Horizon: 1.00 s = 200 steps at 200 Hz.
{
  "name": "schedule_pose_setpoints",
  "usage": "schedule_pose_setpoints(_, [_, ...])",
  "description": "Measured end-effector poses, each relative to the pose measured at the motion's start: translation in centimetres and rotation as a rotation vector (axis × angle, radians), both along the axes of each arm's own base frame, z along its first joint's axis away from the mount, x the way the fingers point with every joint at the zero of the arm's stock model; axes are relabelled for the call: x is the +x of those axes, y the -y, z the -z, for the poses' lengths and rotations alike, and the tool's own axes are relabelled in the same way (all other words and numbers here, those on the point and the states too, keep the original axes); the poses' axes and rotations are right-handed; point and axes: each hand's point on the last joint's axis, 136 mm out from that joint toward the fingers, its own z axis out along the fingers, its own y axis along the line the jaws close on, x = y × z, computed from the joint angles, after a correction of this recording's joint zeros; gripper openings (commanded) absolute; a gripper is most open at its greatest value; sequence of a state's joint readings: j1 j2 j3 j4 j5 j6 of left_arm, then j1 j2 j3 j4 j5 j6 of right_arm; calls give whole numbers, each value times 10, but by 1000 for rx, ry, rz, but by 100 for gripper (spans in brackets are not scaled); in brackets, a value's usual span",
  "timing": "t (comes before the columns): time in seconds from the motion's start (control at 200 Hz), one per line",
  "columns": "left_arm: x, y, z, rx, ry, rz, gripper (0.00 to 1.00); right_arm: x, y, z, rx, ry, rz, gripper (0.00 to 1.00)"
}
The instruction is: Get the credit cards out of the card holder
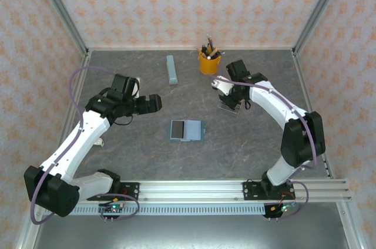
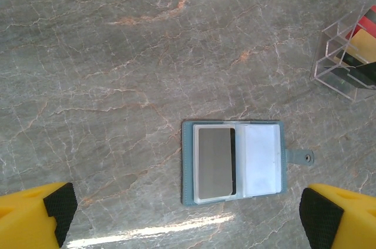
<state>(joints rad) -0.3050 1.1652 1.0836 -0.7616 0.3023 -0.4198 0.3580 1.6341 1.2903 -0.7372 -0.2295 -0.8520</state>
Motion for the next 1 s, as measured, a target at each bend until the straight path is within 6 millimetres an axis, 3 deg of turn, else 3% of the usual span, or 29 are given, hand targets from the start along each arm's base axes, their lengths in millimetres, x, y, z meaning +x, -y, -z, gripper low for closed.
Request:
schedule_pose_setpoints(0.545, [-1,0,3,-1,-8,3,100,0,5,19,-27,-48,-23,0])
schedule_pose_setpoints(1.001, [-1,0,3,-1,-8,3,100,7,18,18,-29,-41,12,0])
